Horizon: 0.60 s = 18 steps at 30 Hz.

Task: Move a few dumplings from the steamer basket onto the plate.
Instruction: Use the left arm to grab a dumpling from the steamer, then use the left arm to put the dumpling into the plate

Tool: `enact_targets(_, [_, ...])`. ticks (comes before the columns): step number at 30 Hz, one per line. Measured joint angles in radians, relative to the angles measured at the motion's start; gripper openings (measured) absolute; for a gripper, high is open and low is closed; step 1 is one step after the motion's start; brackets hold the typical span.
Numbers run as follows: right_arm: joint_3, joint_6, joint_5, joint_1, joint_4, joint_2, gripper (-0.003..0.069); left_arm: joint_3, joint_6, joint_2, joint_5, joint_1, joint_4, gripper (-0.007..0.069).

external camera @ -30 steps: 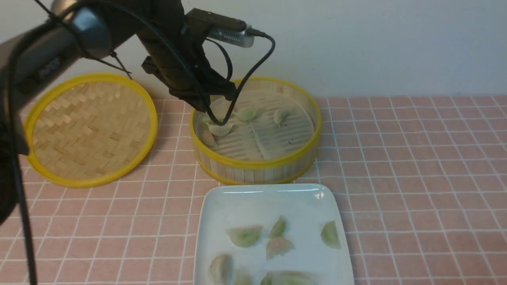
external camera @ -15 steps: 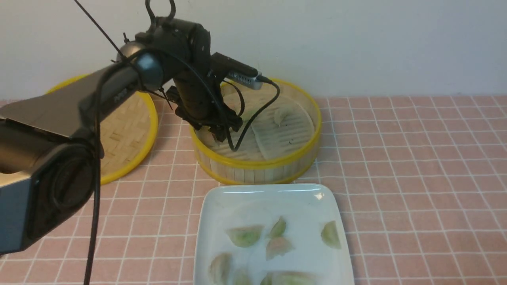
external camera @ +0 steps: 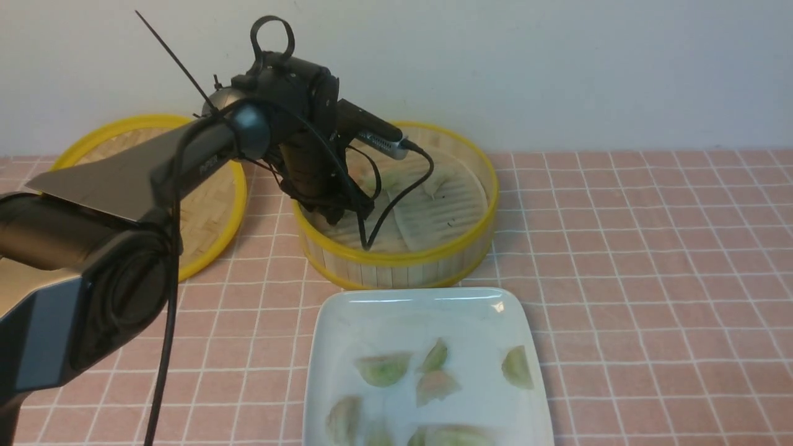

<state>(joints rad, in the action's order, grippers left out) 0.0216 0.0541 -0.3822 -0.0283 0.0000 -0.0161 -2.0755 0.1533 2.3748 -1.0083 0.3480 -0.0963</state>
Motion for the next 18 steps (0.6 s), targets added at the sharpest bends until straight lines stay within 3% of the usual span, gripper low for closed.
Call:
enact_targets(2, [0.0, 0.0, 0.0, 0.0, 0.0, 0.0, -0.0015, 0.0, 0.0, -0.002, 0.001, 0.0, 0.001, 0.012])
enact_targets(18, [0.0, 0.0, 0.0, 0.0, 0.0, 0.0, -0.0015, -0.059, 0.007, -0.108, -0.125, 0.0, 0.096, 0.0121])
